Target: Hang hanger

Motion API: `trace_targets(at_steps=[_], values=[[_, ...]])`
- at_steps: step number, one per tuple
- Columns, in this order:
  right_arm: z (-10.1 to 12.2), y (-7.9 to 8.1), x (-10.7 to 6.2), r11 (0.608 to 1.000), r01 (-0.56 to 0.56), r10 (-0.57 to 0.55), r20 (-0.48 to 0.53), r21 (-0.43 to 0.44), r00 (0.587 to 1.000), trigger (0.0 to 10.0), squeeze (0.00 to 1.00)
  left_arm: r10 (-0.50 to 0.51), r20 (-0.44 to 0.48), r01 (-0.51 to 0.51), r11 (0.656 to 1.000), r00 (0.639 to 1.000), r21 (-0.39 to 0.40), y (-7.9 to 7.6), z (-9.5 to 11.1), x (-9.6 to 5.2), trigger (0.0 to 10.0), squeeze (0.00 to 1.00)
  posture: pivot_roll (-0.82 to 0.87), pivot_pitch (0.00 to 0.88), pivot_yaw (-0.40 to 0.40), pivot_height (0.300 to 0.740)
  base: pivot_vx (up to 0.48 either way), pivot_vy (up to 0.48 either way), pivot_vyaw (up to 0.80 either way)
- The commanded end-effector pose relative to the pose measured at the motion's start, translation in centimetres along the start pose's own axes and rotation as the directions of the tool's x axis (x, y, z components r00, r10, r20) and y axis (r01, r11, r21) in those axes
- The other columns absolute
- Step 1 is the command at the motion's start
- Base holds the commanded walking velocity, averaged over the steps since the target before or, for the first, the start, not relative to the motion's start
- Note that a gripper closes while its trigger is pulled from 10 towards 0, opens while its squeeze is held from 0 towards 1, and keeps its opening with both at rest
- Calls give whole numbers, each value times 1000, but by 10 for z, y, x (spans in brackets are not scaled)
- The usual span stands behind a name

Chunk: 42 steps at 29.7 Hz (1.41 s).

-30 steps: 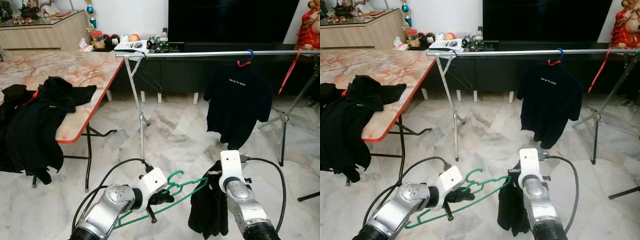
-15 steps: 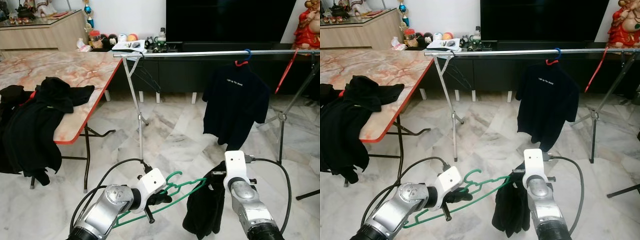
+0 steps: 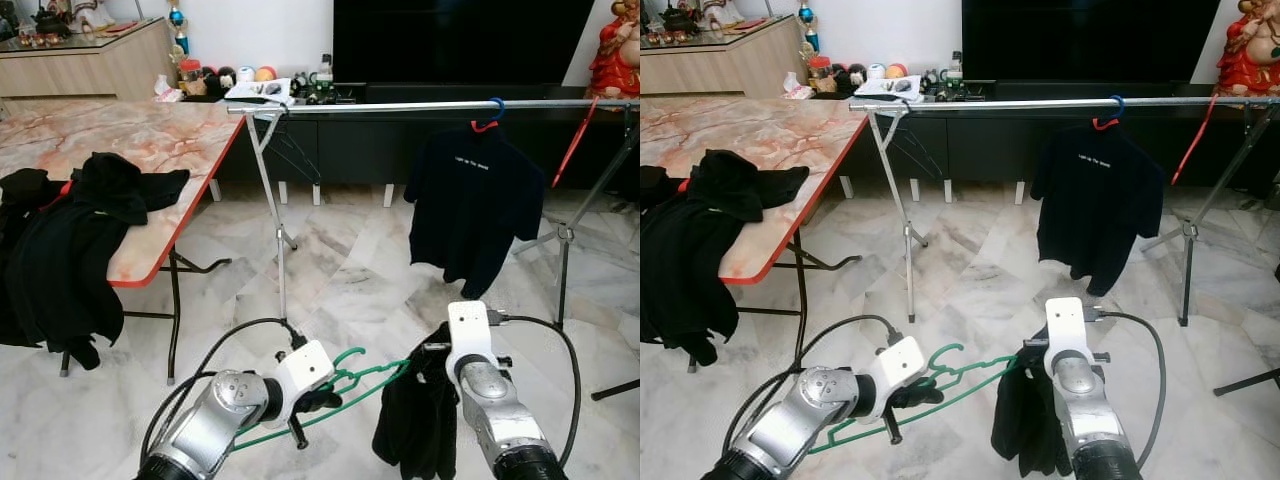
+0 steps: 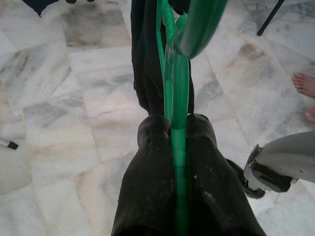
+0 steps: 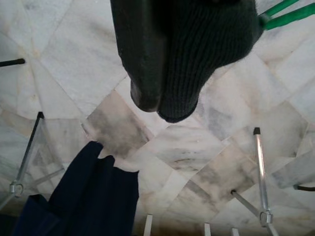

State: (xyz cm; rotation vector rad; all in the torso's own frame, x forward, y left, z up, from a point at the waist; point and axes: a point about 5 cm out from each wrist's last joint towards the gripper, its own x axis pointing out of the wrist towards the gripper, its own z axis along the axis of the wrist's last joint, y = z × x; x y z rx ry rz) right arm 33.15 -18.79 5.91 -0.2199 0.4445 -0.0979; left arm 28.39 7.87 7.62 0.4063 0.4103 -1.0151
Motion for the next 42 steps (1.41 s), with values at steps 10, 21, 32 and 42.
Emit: trace_targets(at_steps=[10,21,32,42], values=[[7,-1,0,1000,12,-12,26,1,1000,10000,0,182,-20,-182,983,983,11,19,-1,3,10000,0,57,22,47,740,0,0,0],[11,4,1,1000,13,-13,30,13,999,10000,0,-88,74,89,996,993,-1,-10,8,-1,10000,0,67,27,45,740,0,0,0],[11,7,2,999,17,-18,22,51,1000,10000,0,-85,112,90,995,990,-37,-11,17,0,10000,0,73,32,47,740,0,0,0],[11,7,0,997,29,-30,22,77,999,10000,0,48,47,-45,996,998,-71,1,14,6,10000,0,69,37,52,740,0,0,0]])
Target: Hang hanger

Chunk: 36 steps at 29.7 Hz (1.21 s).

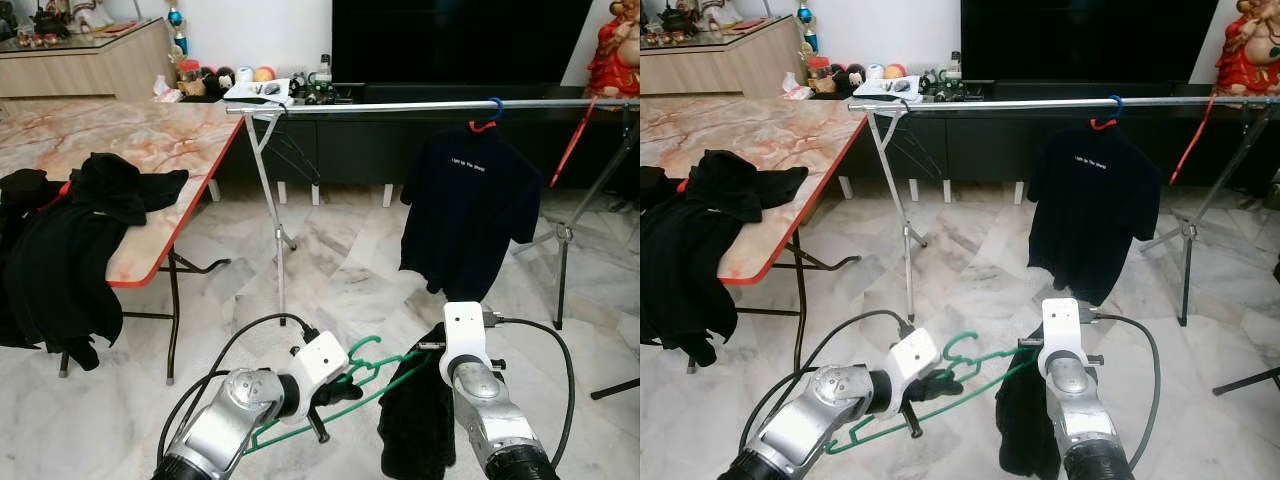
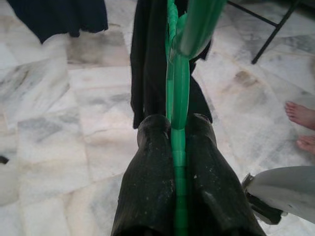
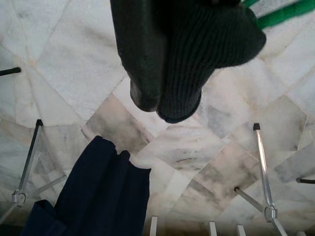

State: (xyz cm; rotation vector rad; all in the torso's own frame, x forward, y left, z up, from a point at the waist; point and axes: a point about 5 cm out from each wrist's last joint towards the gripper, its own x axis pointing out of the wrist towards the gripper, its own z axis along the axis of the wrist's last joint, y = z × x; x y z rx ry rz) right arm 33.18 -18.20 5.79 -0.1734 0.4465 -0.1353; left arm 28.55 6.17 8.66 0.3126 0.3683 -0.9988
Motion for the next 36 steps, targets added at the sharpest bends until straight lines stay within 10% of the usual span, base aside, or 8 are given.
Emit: trace_targets(at_steps=[1,22,28,32,36], values=[[11,1,0,1000,5,-6,31,27,1000,10000,0,47,-33,-47,999,998,-10,7,-4,-1,10000,0,69,37,52,740,0,0,0],[30,22,-13,984,-177,173,105,25,979,10000,0,61,-22,-61,998,998,-22,5,-2,4,10000,0,64,43,50,740,0,0,0],[53,28,-33,937,-309,274,203,163,940,10000,0,63,-20,-64,998,998,-27,6,-2,4,10000,0,59,44,50,740,0,0,0],[56,32,-51,910,-405,374,248,86,894,10000,0,47,-10,-47,999,999,-26,5,-1,5,10000,0,50,47,53,740,0,0,0],[35,21,-49,946,-319,309,156,48,938,10000,0,45,-7,-46,999,999,-26,5,0,6,10000,0,48,46,54,740,0,0,0]])
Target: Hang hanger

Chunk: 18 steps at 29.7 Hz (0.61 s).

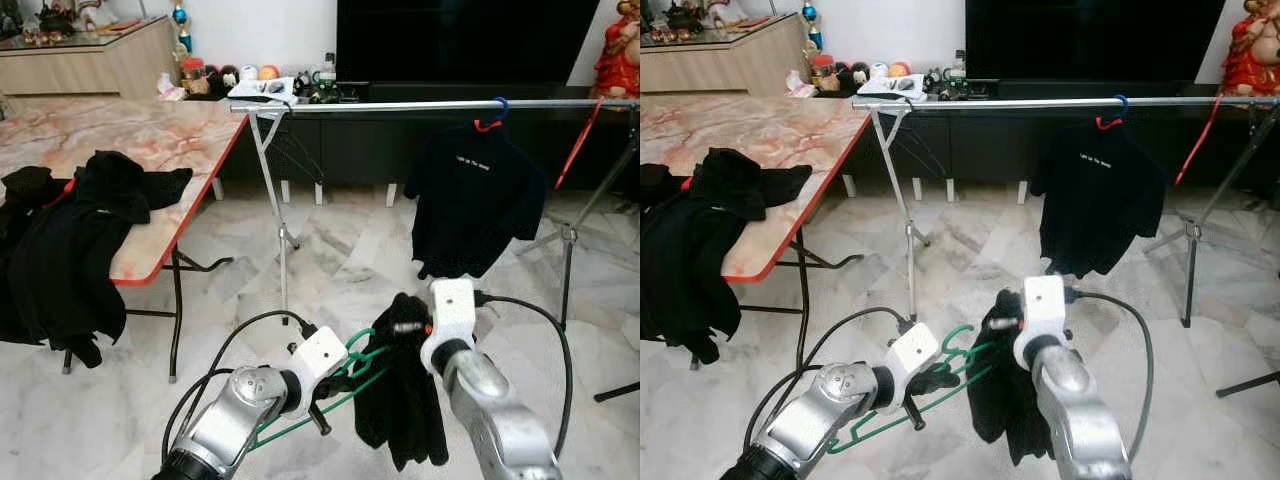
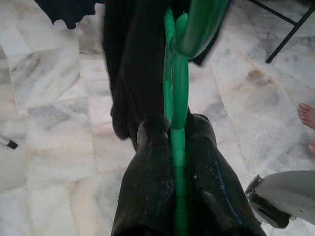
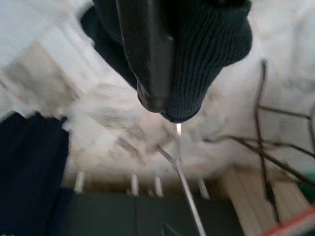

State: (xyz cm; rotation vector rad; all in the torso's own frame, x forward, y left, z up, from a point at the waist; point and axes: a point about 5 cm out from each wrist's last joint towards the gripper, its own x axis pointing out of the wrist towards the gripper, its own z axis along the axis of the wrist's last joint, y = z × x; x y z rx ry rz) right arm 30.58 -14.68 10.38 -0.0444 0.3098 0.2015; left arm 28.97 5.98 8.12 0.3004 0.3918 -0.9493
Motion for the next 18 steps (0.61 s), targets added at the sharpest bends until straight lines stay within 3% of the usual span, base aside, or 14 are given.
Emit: trace_targets(at_steps=[1,3,4,5,8,13,15,18], values=[[1,-2,-1,1000,25,-25,-7,11,1000,10000,0,4,12,-4,1000,1000,5,3,4,0,10000,0,48,46,54,740,0,0,0],[-11,-19,-2,984,170,-166,-79,51,983,10000,0,15,6,-15,1000,1000,7,4,3,0,10000,0,51,46,53,740,0,0,0],[-11,-19,-2,984,170,-166,-79,51,983,10000,0,15,6,-15,1000,1000,7,4,3,0,10000,0,51,46,53,740,0,0,0],[-16,-29,-3,969,241,-235,-105,58,966,10000,0,23,4,-23,1000,1000,7,5,3,0,10000,0,51,46,53,740,0,0,0],[-22,-36,-5,961,270,-261,-134,58,956,10000,0,26,2,-26,1000,1000,7,6,2,-1,10000,0,54,45,54,740,0,0,0],[-9,-16,-5,990,125,-121,-61,59,991,10000,0,19,5,-19,1000,1000,6,6,2,-1,10000,0,57,46,55,740,0,0,0],[9,3,-6,997,-21,17,46,76,999,10000,0,19,10,-19,1000,1000,5,6,3,-1,10000,0,55,46,57,740,0,0,0],[20,18,-12,979,-156,142,106,129,984,10000,0,18,17,-18,1000,1000,6,5,4,-1,10000,0,55,46,57,740,0,0,0]])
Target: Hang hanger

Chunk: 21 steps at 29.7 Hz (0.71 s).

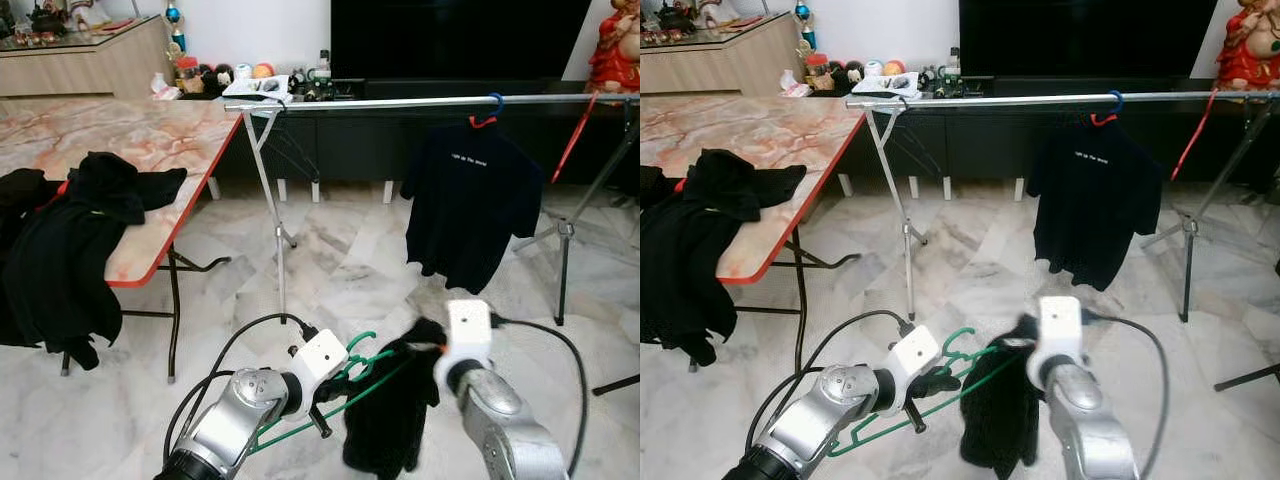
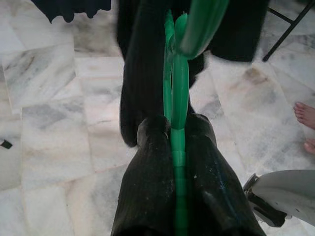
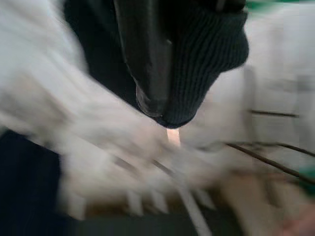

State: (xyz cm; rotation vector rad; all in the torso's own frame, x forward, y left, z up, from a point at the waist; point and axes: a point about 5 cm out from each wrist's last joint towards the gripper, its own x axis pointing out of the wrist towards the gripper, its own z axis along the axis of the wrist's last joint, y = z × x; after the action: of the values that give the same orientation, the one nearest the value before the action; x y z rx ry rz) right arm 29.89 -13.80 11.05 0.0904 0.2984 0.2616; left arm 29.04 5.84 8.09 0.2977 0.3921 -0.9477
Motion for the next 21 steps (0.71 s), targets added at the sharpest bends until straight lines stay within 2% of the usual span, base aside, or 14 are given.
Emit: trace_targets(at_steps=[1,3,10,13,15,17,18,19,20,21], values=[[16,14,-5,995,-97,95,78,15,992,10000,0,16,17,-16,1000,1000,7,5,4,-2,10000,0,55,46,57,740,0,0,0],[28,33,-16,969,-245,246,123,-23,961,10000,0,13,22,-13,1000,1000,-2,5,3,-3,10000,0,53,47,59,740,0,0,0],[27,55,-31,925,-378,381,107,-48,918,10000,0,12,22,-12,1000,1000,-4,5,3,-3,10000,0,53,48,59,740,0,0,0],[26,61,-39,899,-425,435,107,-104,894,10000,0,11,29,-11,1000,1000,-10,5,4,-2,10000,0,52,49,60,740,0,0,0],[26,55,-38,915,-381,396,115,-132,911,10000,0,11,30,-11,1000,1000,-9,5,4,-2,10000,0,51,48,60,740,0,0,0],[21,28,-28,964,-204,220,81,-172,972,10000,0,15,39,-14,1000,999,-11,5,5,-2,10000,0,51,48,60,740,0,0,0],[19,21,-26,964,-151,169,68,-217,983,10000,0,17,42,-16,1000,999,-11,5,6,-2,10000,0,51,48,60,740,0,0,0],[19,17,-25,961,-125,145,62,-249,988,10000,0,18,43,-17,1000,999,-12,5,6,-2,10000,0,51,48,60,740,0,0,0],[17,11,-24,936,-89,111,46,-341,993,10000,0,23,50,-23,1000,998,-14,6,7,-2,10000,0,47,46,61,740,0,0,0],[18,5,-24,895,-69,97,41,-440,994,10000,0,31,61,-30,999,998,-17,7,9,-2,10000,0,48,46,61,740,0,0,0]])
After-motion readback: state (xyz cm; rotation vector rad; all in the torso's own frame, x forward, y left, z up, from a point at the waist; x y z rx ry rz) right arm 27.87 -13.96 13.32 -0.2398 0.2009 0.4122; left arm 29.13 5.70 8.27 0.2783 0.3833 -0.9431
